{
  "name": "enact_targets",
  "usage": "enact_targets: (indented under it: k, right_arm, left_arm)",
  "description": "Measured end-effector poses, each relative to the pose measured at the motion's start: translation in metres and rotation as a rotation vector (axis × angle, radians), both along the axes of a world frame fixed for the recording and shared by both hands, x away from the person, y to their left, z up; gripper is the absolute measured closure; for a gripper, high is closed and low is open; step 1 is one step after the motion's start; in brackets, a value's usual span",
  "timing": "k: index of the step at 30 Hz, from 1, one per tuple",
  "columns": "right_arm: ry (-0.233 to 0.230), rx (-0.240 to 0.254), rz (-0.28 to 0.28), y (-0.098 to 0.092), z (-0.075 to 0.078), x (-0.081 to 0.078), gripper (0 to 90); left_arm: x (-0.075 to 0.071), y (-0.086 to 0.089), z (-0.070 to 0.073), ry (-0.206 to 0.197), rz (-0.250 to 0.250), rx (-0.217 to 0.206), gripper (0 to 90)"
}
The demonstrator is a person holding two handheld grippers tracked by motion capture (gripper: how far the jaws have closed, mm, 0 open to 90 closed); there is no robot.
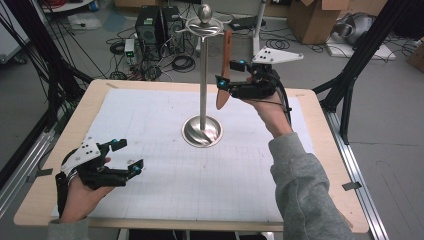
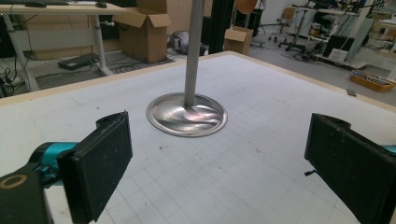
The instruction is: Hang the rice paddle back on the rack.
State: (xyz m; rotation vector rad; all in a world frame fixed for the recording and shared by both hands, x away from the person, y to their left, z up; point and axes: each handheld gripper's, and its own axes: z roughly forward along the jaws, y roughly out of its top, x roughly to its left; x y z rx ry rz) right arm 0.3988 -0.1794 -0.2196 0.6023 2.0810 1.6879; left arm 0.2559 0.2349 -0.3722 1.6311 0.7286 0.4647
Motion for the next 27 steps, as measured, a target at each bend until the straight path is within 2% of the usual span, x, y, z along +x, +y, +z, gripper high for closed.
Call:
enact_targets:
  k: [4, 6, 10, 17, 20, 23, 27]
  right_arm:
    - [0.003, -0.016, -0.033, -0.002, -0.003, 0.0, 12.7]
    - [0.006, -0.003, -0.029, -0.004, -0.006, 0.0, 10.0]
    - [0.01, -0.003, -0.015, -0.009, -0.013, 0.001, 9.3]
    - [0.059, -0.02, 0.007, -0.017, -0.026, 0.003, 9.3]
    - [0.057, -0.032, 0.009, -0.023, -0.033, -0.001, 9.3]
    - [0.078, -0.039, 0.01, -0.03, -0.038, -0.003, 9.3]
    - [0.074, -0.059, 0.013, -0.037, -0.044, -0.008, 9.4]
  left_arm:
    - [0.002, -0.004, -0.001, 0.005, -0.004, -0.006, 8.1]
    - [0.003, -0.005, -0.001, 0.002, -0.009, -0.003, 8.1]
    - [0.005, -0.006, 0.0, 0.003, -0.011, -0.005, 8.0]
    - [0.003, -0.005, 0.0, -0.002, 0.017, 0.007, 8.0]
    - [0.003, -0.012, -0.004, 0.006, 0.004, 0.018, 8.1]
    - [0.005, -0.016, -0.005, 0.011, -0.007, 0.036, 8.0]
    - [0.006, -0.023, -0.004, -0.001, -0.022, 0.022, 8.0]
